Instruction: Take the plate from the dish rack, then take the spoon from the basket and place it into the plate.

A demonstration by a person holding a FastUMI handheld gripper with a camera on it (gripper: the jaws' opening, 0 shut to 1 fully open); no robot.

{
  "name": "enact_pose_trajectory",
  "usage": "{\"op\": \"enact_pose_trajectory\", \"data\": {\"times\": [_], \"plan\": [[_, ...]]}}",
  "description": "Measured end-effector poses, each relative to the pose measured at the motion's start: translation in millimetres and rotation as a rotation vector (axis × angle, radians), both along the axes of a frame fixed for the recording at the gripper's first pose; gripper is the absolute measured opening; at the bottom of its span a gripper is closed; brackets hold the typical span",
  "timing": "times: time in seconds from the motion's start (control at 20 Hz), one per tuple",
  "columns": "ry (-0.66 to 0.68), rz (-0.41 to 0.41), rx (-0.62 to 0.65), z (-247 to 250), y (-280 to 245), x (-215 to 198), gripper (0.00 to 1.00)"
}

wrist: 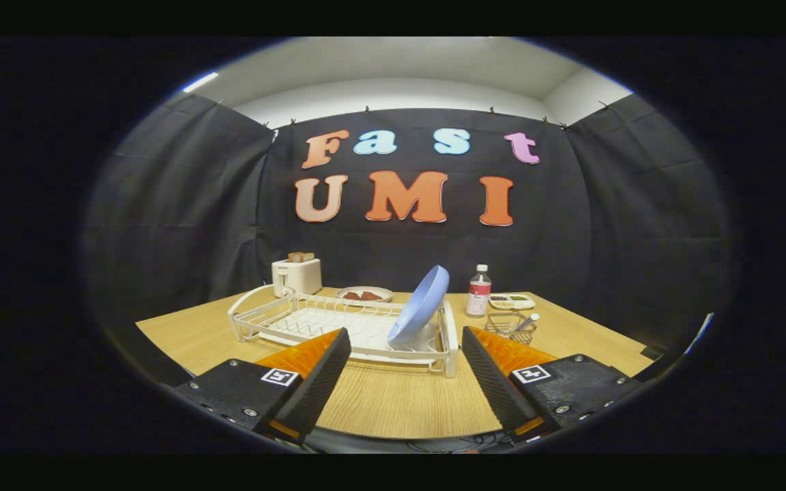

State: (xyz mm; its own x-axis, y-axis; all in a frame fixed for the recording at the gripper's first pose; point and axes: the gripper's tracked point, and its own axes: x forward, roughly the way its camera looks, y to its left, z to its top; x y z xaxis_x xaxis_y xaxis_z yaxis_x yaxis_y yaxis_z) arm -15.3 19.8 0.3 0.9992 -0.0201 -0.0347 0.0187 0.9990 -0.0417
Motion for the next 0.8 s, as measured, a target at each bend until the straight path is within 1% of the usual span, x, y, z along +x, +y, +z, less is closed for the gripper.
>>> {"op": "enact_pose_trajectory", "data": {"times": [0.2, 0.35, 0.55, 0.65, 0.7, 0.8], "plan": [[-0.045, -0.023, 0.028, 9, -8, 1, 0.97], [-0.066, 0.006, 0.017, 13, -5, 2, 0.97], [0.000, 0.012, 0.044, 0, -5, 19, 0.98], [-0.005, 0.010, 0.063, 7, -8, 28, 0.98], [-0.004, -0.005, 0.075, 9, -11, 32, 0.98], [0.002, -0.027, 0.053, 7, -18, 46, 0.97]]}}
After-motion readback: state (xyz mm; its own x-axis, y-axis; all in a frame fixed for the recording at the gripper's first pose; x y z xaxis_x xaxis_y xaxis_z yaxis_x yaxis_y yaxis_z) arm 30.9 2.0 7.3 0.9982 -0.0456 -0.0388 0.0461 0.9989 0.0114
